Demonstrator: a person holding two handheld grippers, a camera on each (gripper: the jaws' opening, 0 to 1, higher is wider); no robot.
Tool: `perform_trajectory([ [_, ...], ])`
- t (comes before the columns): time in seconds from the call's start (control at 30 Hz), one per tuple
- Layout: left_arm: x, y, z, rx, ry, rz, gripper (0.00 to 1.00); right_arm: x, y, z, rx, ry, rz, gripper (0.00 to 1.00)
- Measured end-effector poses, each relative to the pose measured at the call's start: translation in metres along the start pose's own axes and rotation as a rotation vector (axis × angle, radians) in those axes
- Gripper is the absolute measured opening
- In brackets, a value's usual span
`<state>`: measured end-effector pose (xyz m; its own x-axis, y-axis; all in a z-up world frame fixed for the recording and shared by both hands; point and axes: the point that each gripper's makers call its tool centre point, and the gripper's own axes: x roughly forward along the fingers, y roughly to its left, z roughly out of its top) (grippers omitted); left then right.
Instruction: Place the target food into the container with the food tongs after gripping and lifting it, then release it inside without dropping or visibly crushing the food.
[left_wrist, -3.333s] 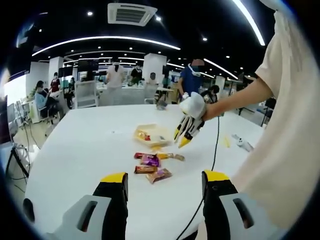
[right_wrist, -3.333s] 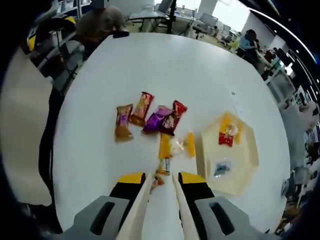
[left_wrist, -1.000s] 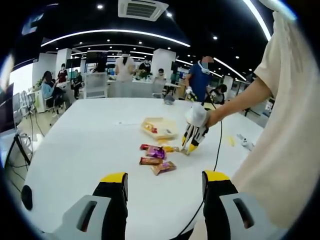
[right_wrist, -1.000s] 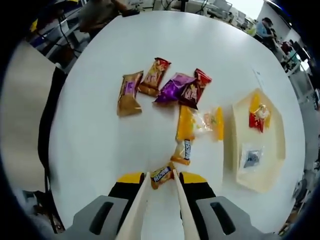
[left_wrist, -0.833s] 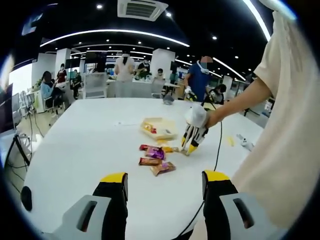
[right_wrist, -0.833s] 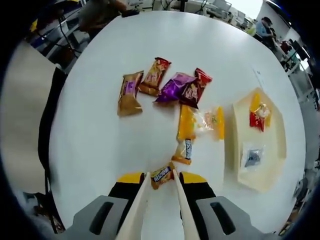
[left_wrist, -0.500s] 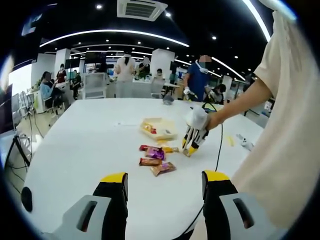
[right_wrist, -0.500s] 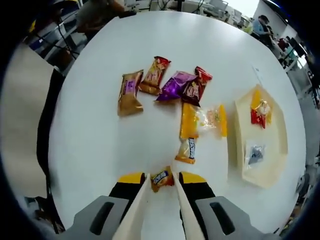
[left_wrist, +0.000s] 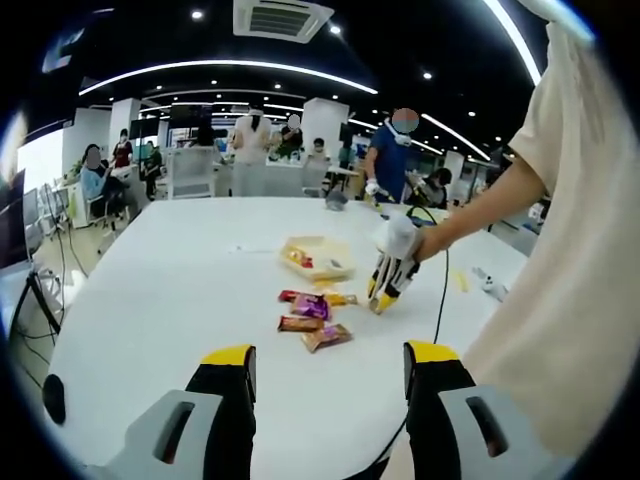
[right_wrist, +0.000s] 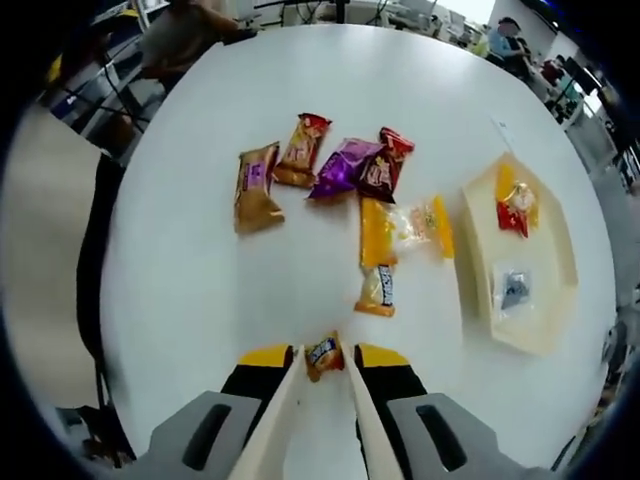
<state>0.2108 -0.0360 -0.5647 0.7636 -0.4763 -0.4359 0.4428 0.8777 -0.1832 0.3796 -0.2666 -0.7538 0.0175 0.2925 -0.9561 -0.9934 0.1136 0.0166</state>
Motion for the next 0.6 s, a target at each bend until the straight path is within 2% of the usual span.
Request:
perform_trajectory([
  [0.2,0.0,-0.001,0.0,-0.001,-0.003,-0.003,0.59,-0.002,0.007,-0.001,0.036,-0.017,0.0,0.22],
  [0.6,0.004,-0.003,0.004,0.018,-0.009,-0.024,0.61,-0.015,0.006,0.003,0.064,-0.048,-0.026,0.2],
])
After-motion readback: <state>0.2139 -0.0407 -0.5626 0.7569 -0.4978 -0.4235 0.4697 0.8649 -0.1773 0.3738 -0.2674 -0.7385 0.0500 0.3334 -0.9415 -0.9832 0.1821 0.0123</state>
